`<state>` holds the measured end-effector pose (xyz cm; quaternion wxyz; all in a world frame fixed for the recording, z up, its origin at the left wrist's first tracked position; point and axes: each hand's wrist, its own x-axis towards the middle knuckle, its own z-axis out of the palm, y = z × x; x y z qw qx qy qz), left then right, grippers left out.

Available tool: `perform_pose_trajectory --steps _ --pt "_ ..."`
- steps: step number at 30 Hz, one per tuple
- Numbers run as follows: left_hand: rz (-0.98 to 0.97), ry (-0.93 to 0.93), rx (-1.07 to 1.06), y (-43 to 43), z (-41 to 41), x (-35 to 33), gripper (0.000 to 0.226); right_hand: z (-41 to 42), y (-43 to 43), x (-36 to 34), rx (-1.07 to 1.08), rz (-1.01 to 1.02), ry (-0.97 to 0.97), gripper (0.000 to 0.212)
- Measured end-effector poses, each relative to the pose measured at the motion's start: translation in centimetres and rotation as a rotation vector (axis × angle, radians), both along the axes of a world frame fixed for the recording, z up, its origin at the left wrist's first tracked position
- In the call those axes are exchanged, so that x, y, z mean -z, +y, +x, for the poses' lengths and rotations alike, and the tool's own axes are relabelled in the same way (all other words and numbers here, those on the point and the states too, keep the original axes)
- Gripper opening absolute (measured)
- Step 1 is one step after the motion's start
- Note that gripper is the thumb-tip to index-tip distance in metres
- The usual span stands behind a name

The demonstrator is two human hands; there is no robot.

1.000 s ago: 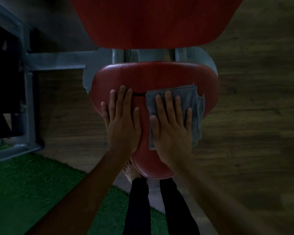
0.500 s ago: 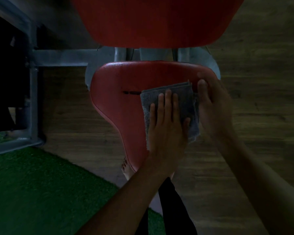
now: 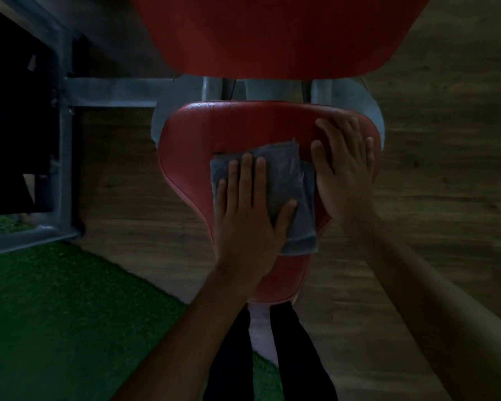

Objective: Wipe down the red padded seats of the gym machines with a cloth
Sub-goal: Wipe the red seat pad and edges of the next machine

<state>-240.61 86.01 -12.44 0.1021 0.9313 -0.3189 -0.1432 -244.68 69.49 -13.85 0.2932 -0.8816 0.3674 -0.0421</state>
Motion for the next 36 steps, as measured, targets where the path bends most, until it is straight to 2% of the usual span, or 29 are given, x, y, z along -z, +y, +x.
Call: perform_pose_trajectory --steps 6,11,15,21,25,30,36 --pt "-0.018 -0.004 0.053 2.6 -2.2 -0.7 0.077 0.4 0.3 0.0 0.024 0.006 0.022 0.066" --pt "-0.012 -0.01 0.032 0.0 0.4 -0.1 0.078 0.4 0.3 0.1 0.015 -0.002 0.043 0.068" --pt "0.012 0.008 0.025 0.9 -1.6 -0.4 0.078 0.4 0.0 -0.1 0.009 0.029 0.049 0.071" --pt "0.008 0.008 0.004 -0.5 -0.2 -0.2 0.078 0.4 -0.2 0.0 -0.006 0.056 0.064 0.074" --pt "0.026 0.014 0.017 1.3 -2.9 -0.8 0.078 0.4 -0.1 0.2 -0.003 0.003 0.057 0.072" --pt "0.028 0.008 0.014 -0.9 0.4 -0.1 0.079 0.3 0.4 0.7 0.039 -0.12 0.016 0.058" --pt "0.011 0.0 0.085 2.3 -0.6 -0.1 0.079 0.1 0.6 1.6 0.014 -0.25 0.013 0.049"
